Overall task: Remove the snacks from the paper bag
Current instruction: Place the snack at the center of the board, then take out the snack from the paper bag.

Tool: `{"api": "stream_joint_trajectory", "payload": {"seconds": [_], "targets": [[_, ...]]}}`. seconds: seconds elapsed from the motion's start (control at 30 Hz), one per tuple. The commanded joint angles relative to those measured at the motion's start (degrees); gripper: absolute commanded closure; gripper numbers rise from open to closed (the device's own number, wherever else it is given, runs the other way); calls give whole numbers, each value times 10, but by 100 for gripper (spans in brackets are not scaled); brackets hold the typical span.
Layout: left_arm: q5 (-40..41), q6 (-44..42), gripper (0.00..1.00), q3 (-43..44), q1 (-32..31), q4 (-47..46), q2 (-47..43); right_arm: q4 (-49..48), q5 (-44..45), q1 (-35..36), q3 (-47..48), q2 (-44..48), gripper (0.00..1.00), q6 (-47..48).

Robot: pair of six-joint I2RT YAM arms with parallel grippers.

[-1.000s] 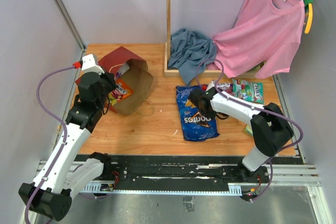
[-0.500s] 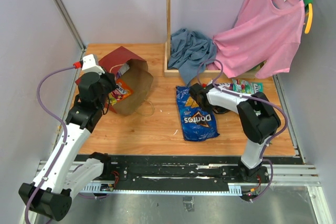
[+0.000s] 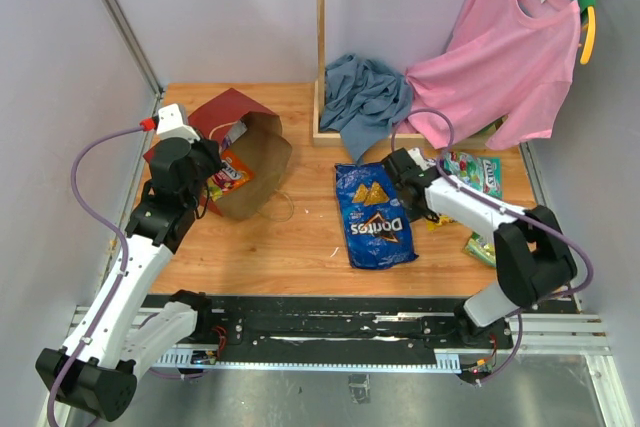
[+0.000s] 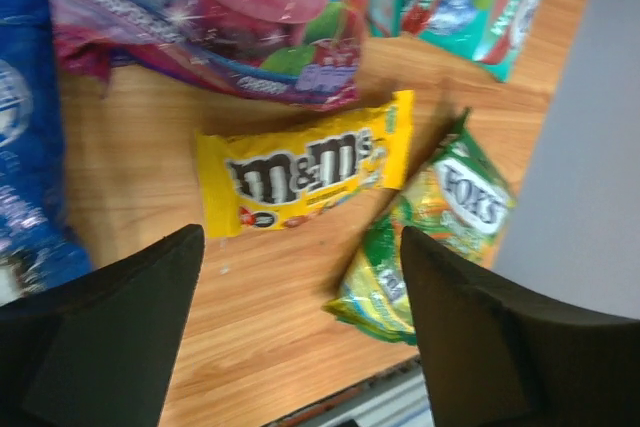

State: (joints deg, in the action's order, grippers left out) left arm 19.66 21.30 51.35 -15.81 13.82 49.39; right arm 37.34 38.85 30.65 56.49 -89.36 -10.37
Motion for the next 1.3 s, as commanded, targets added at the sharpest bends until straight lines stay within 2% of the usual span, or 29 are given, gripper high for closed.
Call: {"api": "stream_joint_trajectory", "payload": {"seconds": [0.0, 0.07, 0.17, 0.2, 0.4, 0.63, 0.7, 0.87, 1.07, 1.27], "targets": [[2, 2, 99, -3, 6, -13, -3, -94, -158, -12, -38, 71, 14, 32], [3, 2, 99, -2, 6, -13, -3, -152, -282, -16, -65, 123, 10, 48], [1, 1, 100, -2, 6, -13, -2, -244, -476, -22, -94, 180, 11, 39], [0, 3, 100, -2, 6, -13, -2, -275, -513, -23, -97, 181, 12, 26], [-6, 3, 99, -3, 6, -13, -2, -424, -717, -10, -46, 63, 19, -103], [-12, 2, 99, -3, 6, -15, -3, -668, -731, 109, 79, -135, 15, -212], [-12, 1, 99, -3, 6, -15, -3, -719, -726, 129, 134, -197, 18, -259], [-13, 2, 99, -5, 6, -16, -5, -701, -631, 153, 253, -321, 33, -345], [-24, 4, 99, -3, 6, -17, -3, -694, -565, 160, 331, -425, 37, -442], [-25, 4, 100, -2, 6, -17, -3, -633, -494, 179, 376, -454, 36, -456]]}}
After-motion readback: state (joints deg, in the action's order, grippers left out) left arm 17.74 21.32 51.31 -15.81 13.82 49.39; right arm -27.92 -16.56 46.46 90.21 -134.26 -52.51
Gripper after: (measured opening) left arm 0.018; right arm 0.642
